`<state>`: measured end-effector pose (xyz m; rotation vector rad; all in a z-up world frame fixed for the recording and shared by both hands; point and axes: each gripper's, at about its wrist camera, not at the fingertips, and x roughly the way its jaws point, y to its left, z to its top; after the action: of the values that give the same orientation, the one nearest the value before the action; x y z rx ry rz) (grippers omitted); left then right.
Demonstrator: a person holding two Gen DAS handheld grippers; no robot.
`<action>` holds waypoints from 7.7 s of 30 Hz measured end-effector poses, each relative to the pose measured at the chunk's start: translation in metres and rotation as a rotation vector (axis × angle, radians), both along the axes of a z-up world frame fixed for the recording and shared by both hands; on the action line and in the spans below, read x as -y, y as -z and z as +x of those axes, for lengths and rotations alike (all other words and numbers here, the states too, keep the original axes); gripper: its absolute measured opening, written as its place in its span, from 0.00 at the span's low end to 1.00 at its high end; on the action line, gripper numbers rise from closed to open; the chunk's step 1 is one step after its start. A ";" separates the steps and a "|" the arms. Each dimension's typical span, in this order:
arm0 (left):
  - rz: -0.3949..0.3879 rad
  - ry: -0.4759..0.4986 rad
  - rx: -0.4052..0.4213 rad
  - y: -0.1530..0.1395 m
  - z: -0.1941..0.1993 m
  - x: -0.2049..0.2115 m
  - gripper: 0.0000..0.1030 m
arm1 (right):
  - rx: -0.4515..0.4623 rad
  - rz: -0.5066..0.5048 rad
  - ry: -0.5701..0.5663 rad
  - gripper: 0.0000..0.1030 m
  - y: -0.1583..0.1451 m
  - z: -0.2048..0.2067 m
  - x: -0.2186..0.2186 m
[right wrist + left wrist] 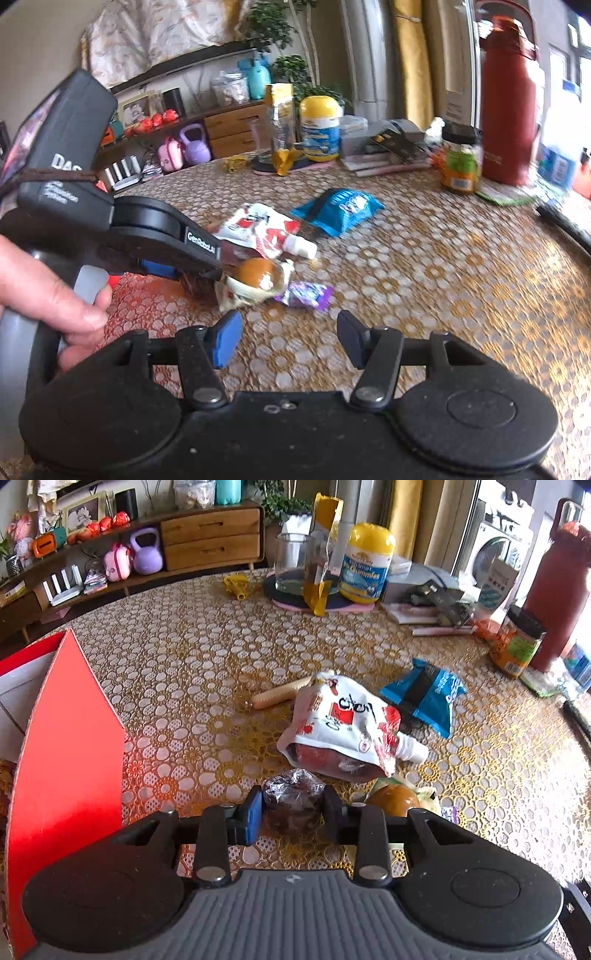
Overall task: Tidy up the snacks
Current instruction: 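Grasp the orange-capped pouch with the right tool while the left tool grasps the clear wrapped cake, then lift both held items and carry them over the cardboard box, then lower both items into the box and open both tools, then move both tools away from the box toward the remaining table snacks, then grasp the white-and-red snack bag with the left tool while the right tool grasps the purple candy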
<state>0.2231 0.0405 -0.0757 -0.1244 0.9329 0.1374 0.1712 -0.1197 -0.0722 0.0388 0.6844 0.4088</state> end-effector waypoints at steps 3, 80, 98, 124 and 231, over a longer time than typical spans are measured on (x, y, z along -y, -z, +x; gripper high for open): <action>-0.018 -0.006 0.015 -0.006 -0.004 -0.005 0.32 | 0.017 -0.015 -0.025 0.57 -0.001 0.009 -0.012; -0.065 -0.261 0.237 -0.071 -0.228 -0.187 0.32 | 0.183 0.009 -0.465 0.43 -0.086 -0.114 -0.173; -0.039 -0.249 0.201 -0.054 -0.222 -0.192 0.32 | 0.040 -0.074 -0.547 0.43 -0.058 -0.122 -0.204; 0.020 -0.235 0.182 -0.053 -0.218 -0.185 0.32 | 0.063 -0.103 -0.531 0.53 -0.055 -0.123 -0.202; -0.009 0.093 0.045 -0.023 0.044 0.019 0.87 | 0.014 0.021 0.068 0.68 -0.002 -0.006 0.022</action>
<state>0.2669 0.0213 -0.0528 -0.0921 0.8928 0.0437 0.1656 -0.1422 -0.0705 0.0787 0.6635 0.3509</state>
